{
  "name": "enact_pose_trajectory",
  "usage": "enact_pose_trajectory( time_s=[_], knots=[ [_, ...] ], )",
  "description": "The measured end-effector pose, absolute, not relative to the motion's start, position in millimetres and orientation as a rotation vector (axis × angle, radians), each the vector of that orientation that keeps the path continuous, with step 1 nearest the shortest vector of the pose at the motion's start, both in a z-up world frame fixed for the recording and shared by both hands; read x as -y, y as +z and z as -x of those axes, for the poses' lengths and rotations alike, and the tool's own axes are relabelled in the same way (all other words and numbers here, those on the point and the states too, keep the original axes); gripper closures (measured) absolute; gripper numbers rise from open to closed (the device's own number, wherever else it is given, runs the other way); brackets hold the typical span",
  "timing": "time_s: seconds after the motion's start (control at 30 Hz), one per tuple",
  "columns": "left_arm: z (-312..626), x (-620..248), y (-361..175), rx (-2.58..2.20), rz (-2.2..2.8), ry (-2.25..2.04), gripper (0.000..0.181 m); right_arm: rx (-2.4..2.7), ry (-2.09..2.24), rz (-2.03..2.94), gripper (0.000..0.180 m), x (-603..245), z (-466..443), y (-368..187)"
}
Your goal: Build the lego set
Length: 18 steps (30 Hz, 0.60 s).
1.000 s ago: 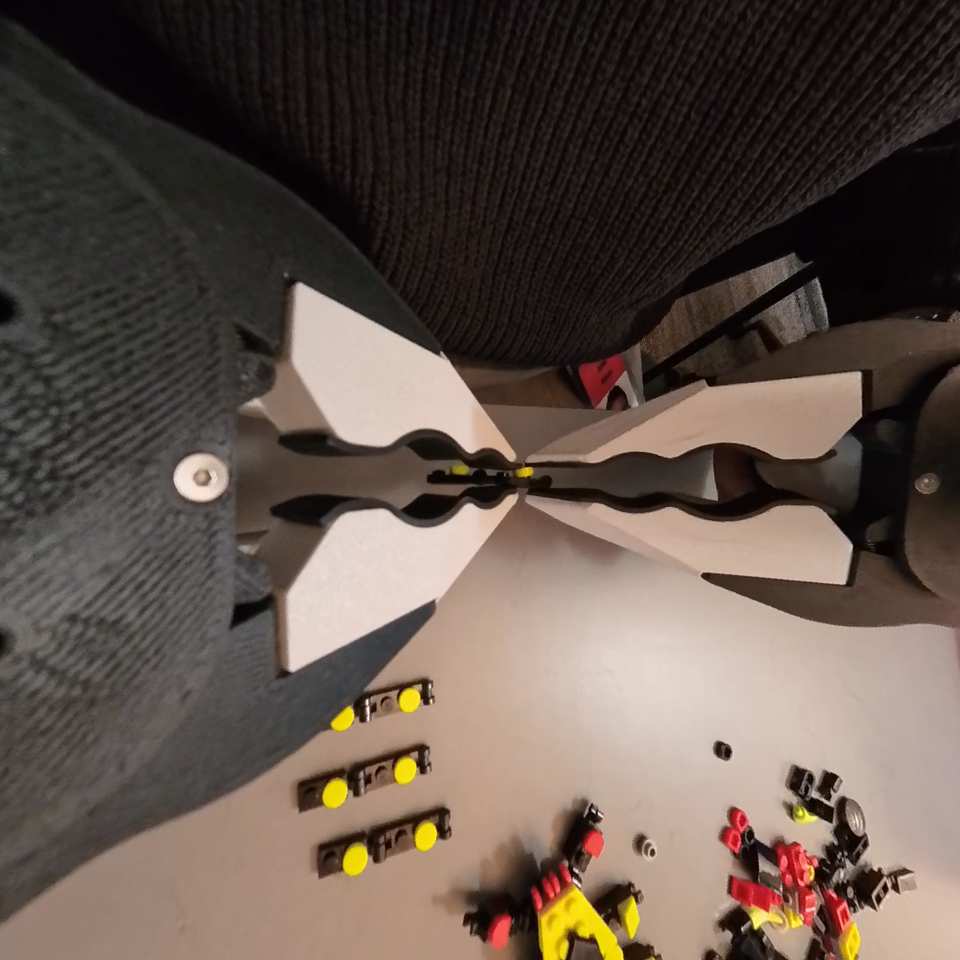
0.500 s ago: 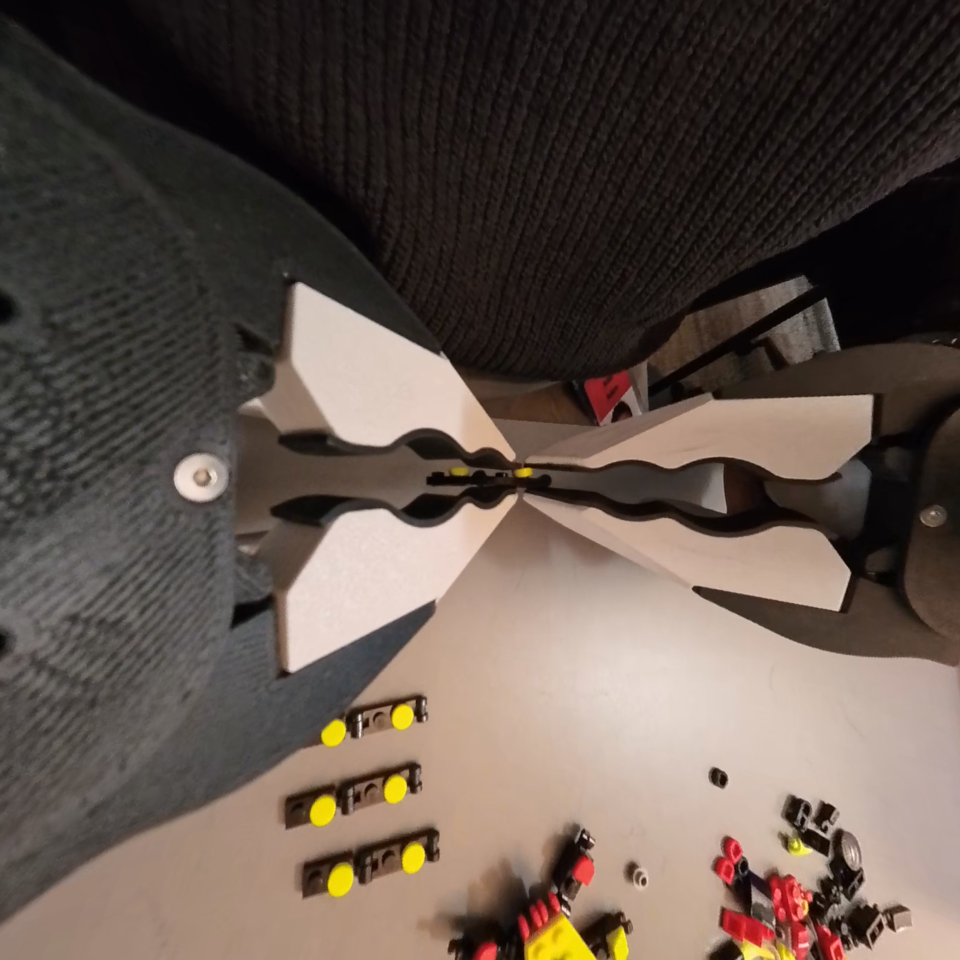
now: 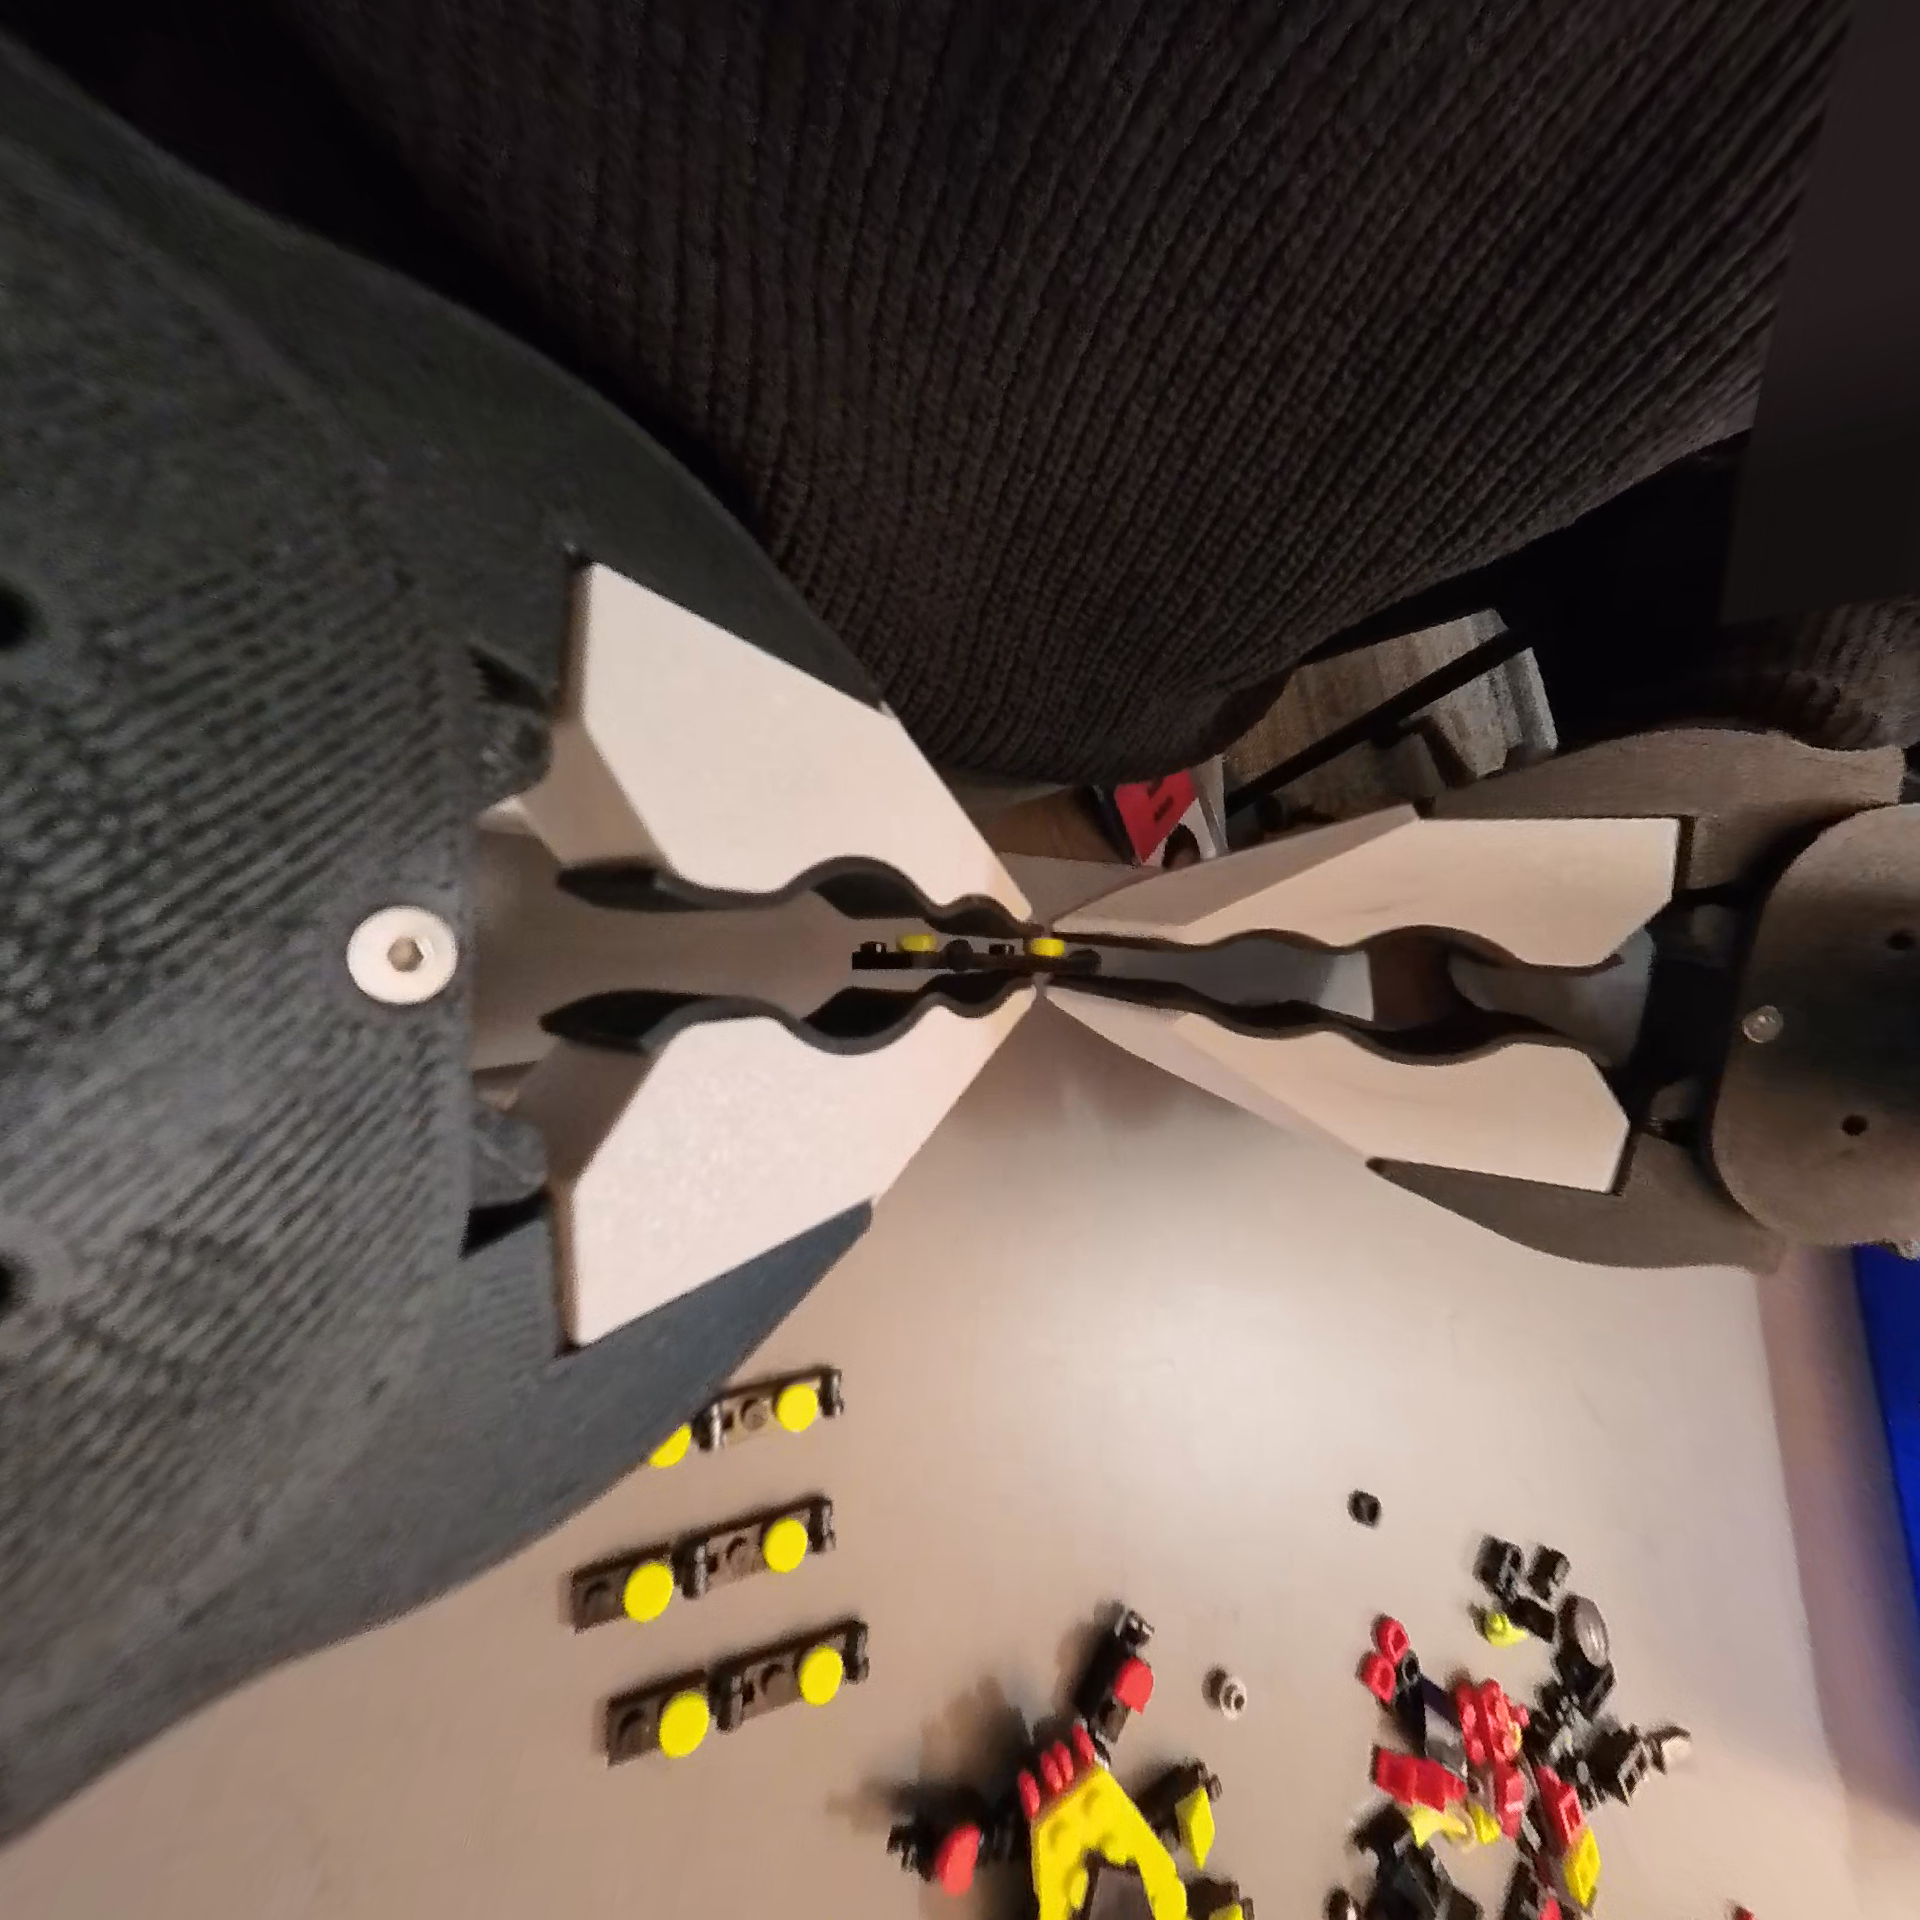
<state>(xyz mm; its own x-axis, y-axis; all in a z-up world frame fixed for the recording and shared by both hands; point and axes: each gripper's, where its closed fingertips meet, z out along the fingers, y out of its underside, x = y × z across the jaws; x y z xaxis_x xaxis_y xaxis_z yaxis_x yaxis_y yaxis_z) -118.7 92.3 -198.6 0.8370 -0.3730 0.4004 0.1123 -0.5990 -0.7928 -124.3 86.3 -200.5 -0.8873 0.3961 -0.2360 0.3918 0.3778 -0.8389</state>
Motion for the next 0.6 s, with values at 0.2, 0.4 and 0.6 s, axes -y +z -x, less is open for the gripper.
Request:
enact_pose_trajectory(
  time_s=[0.2, 0.4, 0.6],
  knots=[
    [126.4, -93.0, -198.0, -0.160, 2.093, -0.670, 0.178, 2.577, 1.588, 0.766, 0.176, -90.3, 128.9, -200.4],
    [128.5, -92.1, -200.2, -0.127, 2.099, -0.717, 0.179, 2.575, 1.593, 0.784, 0.175, -89.5, 131.1, -202.8],
    [144.1, -97.0, -199.4, 0.017, 2.078, -0.749, 0.179, 2.466, 1.542, 0.865, 0.148, -105.4, 148.6, -200.3]
  ],
)
